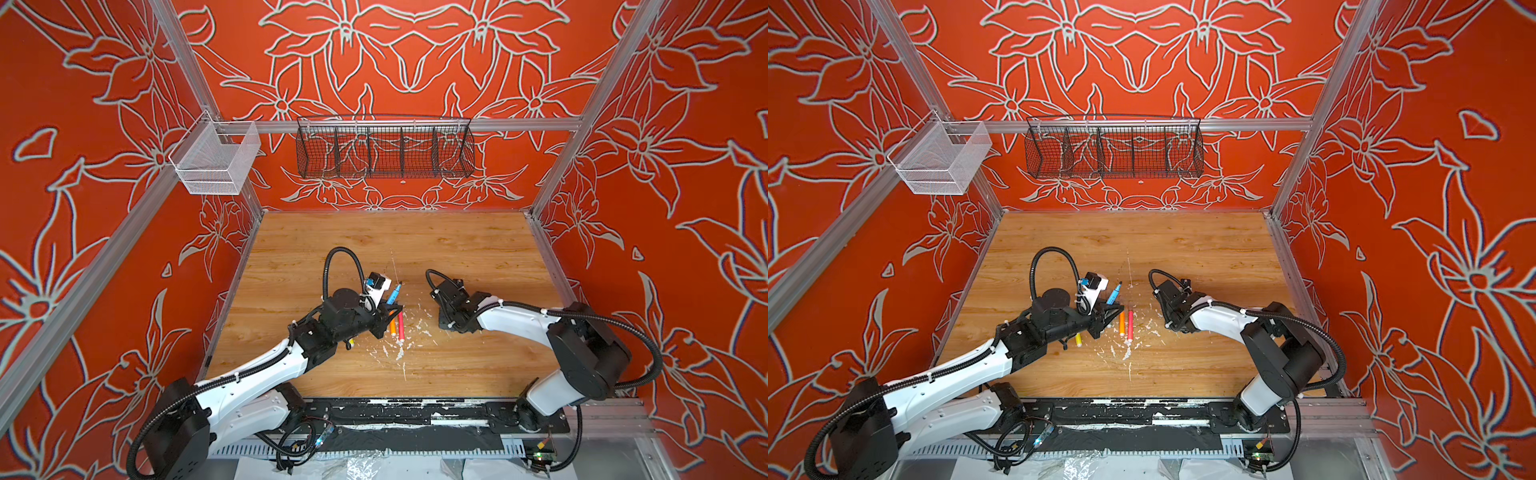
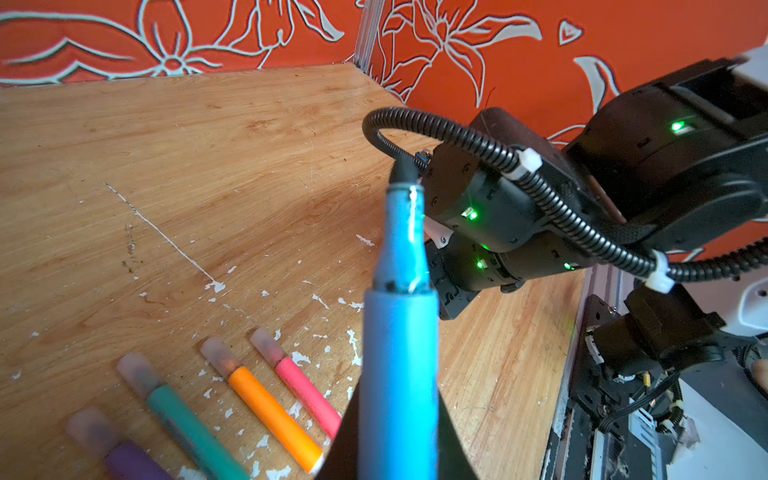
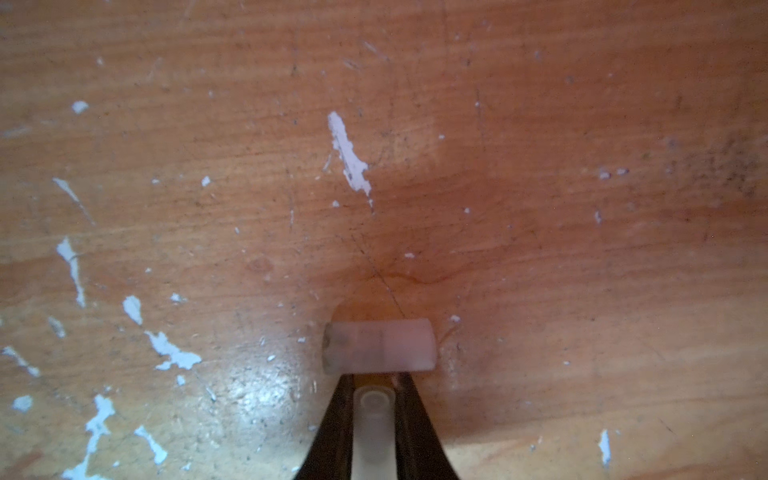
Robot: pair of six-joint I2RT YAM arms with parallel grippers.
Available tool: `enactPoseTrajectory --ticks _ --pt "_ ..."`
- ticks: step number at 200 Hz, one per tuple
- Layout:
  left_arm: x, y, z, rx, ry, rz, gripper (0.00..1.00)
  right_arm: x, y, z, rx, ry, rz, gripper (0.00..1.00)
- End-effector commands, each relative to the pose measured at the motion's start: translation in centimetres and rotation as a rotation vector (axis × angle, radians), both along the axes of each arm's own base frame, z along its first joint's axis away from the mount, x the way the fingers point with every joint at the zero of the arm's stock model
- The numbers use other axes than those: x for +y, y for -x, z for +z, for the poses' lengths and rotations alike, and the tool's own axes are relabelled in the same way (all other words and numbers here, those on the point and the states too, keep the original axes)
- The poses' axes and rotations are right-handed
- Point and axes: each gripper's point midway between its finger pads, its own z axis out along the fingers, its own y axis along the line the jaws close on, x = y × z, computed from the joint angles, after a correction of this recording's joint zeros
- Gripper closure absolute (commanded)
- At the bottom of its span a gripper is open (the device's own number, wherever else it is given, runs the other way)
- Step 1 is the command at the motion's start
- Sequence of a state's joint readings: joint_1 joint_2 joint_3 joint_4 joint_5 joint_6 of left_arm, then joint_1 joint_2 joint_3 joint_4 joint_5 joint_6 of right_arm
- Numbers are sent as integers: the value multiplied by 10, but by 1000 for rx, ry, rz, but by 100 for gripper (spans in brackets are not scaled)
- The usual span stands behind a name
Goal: Insert the pens into the pen caps
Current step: 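Lift the translucent cap off the table with the right gripper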
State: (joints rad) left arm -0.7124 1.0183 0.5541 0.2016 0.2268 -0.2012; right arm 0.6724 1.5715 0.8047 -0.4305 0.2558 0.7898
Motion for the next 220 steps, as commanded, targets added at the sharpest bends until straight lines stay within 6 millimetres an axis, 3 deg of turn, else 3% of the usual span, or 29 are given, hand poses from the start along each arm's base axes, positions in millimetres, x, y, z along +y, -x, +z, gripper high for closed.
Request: enactPoseTrajectory --ticks 1,25,55,101,142,166,183,220 --pt "-2 -1 18 -46 27 -12 100 -12 19 -14 77 20 -12 82" --pt "-2 -1 18 -44 25 -15 100 -16 23 -12 73 21 -19 76" --pt "-2 -1 18 -47 28 -13 100 -15 26 -12 78 11 -9 76" --pt "-2 0 19 -48 31 -16 100 -13 28 -15 77 -18 -15 85" --pt "-2 0 18 -47 32 -20 100 -4 28 1 34 -103 -23 90" --pt "-5 2 19 -38 42 -36 100 6 23 24 -21 -182 -19 92" --pt "-7 3 18 -32 46 -43 100 17 18 53 -90 -257 -12 93" --pt "-14 7 17 -16 62 -71 100 47 8 145 -310 -433 34 99"
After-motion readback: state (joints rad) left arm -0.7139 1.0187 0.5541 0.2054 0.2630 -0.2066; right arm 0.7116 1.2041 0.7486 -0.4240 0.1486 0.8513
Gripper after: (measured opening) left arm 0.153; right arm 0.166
